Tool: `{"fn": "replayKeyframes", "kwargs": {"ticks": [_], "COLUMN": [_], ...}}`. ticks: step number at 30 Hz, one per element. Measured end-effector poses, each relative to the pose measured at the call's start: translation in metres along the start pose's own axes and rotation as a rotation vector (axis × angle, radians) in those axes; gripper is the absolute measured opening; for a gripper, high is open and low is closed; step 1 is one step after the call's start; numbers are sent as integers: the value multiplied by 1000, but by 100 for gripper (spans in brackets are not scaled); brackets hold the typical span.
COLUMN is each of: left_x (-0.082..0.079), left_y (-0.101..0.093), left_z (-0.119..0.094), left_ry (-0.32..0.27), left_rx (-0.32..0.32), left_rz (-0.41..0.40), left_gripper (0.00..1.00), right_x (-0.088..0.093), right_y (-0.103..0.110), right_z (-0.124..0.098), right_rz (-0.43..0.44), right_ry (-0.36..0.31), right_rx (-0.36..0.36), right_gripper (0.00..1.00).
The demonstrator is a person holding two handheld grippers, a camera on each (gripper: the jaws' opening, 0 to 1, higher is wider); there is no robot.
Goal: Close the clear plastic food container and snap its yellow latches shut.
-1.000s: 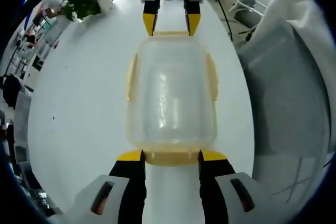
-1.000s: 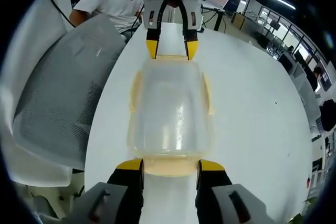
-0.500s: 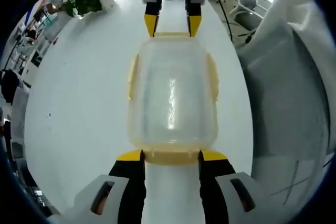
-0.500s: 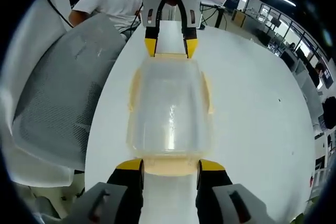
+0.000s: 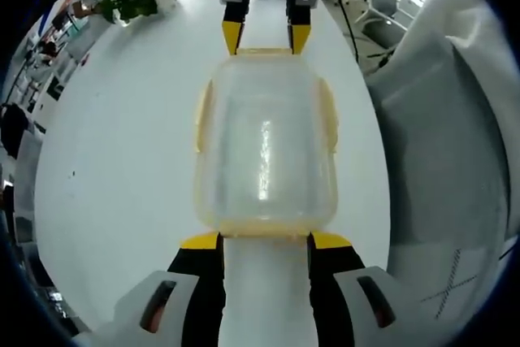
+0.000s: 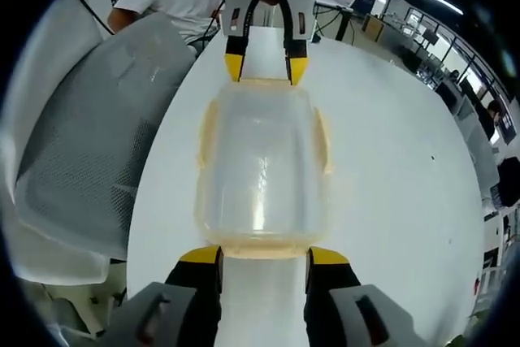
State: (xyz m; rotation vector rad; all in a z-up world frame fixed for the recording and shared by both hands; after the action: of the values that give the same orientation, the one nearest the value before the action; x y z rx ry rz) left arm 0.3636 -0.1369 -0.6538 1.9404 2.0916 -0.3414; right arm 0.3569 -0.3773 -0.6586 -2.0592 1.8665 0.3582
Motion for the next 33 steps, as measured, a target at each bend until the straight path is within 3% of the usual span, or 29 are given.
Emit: {"fn": "replayKeyframes", "kwargs": {"ticks": [4,8,16,28,33], "left_x": [1,2,8,11,10], "left_y": [0,-1,-1,-1,-1], "left_z": [0,-1,-4,-12,-15], "left_ry": [-2,-2,11,-34,-93], "left_rx": [-3,-1,-7,-8,-4], "left_rz": [7,4,-17,-105,-220], "left_gripper": [38,38,44,44,42], "right_x": [0,1,3,-1,-5], "right_y": [1,5,5,6,6], "right_z": [0,0,-3,-13,-18], "right_rz": [-9,-15,3,58,107], "right_ry": [1,0,-6,-35,-57], "right_rx": [-6,-14,-12,0,21], "right_gripper": [39,49,48,47,45]}}
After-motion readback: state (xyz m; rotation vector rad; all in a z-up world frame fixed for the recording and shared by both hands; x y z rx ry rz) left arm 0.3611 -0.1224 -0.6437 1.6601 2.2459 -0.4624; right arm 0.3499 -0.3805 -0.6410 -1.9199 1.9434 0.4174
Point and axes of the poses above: the point that each gripper's makers call its tool centre point, and the gripper's own axes: z roughly forward along the fingers, y roughly to its left, x roughly out of its underside, the point moved 10 cm from there along -z, roughly backward along the fingers, and after that the axes turned 2 degrees about -z, right-handed, at the moved point
